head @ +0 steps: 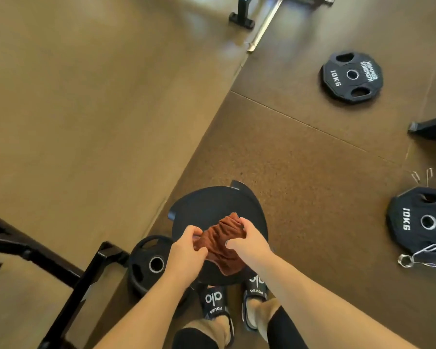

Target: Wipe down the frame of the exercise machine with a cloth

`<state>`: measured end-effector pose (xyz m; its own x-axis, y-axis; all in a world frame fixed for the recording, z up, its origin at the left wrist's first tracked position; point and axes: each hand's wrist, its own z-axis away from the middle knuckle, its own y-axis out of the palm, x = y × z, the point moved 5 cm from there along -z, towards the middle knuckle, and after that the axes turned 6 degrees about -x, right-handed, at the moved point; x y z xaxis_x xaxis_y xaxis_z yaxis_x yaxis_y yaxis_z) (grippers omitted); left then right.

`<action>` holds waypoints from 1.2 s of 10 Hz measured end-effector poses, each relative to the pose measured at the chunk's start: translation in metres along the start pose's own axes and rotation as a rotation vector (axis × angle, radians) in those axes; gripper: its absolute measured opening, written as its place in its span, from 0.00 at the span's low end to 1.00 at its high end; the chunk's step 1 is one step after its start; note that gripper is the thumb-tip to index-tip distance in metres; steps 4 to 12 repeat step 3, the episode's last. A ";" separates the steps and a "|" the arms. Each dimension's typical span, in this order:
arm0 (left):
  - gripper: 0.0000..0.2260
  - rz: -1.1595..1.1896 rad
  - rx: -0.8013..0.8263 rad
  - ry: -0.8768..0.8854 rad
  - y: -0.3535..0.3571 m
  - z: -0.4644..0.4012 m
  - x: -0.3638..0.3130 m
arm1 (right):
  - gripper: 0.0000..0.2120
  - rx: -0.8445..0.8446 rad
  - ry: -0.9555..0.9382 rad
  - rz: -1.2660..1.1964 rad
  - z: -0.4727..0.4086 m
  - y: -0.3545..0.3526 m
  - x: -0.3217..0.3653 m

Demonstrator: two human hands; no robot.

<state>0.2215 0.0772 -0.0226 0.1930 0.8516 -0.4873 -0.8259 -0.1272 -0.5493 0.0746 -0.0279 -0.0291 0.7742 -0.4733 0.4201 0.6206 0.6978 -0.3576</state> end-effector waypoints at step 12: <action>0.26 -0.034 0.029 -0.028 -0.014 0.001 0.004 | 0.37 -0.062 -0.055 0.095 0.020 -0.014 -0.005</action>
